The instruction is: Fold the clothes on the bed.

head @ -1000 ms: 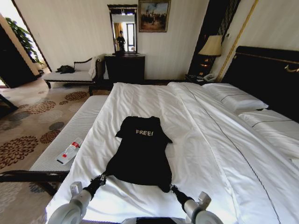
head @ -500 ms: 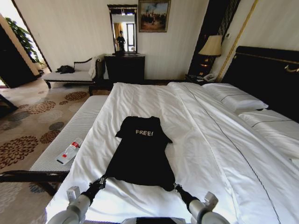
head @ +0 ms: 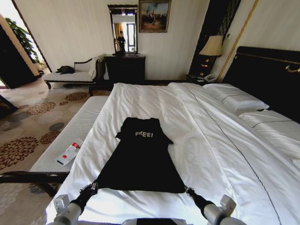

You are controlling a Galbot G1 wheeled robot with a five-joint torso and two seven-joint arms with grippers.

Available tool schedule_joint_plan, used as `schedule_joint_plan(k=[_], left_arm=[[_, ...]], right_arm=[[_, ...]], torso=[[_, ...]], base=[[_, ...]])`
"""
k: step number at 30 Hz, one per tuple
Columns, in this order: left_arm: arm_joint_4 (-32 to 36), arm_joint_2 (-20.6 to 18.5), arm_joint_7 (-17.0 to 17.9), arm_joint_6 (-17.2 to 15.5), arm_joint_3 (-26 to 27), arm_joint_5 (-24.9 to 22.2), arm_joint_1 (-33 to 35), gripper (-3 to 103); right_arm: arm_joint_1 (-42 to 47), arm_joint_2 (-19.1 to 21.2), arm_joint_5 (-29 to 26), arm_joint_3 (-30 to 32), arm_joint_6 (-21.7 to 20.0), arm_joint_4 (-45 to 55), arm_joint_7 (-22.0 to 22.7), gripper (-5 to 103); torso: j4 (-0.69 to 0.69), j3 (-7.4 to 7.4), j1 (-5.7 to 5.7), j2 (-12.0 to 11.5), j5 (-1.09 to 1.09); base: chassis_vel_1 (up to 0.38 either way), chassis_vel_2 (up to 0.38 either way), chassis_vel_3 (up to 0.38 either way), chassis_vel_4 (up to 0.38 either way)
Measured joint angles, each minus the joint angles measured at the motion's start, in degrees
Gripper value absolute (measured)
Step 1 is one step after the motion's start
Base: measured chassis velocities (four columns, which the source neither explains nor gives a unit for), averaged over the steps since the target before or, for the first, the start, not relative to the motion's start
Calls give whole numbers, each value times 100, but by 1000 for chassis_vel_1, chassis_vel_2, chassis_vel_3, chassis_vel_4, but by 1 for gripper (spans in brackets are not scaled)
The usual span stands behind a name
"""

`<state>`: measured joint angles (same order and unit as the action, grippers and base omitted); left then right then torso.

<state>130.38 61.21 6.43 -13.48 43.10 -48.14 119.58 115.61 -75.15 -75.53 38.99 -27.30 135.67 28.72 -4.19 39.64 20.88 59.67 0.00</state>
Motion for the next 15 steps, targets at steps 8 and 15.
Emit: schedule_joint_plan(k=[8,15], left_arm=[[124,222,2,143,-113,345,543,0],[154,291,28,202,9,349,737,0]], right_arm=[[413,-155,570,-353,14,230,45,0],[599,-212,802,-434,37,294,58,0]], torso=[[0,0,0,0,0],[0,1,0,0,0]], base=[[0,0,0,0],[0,0,0,0]])
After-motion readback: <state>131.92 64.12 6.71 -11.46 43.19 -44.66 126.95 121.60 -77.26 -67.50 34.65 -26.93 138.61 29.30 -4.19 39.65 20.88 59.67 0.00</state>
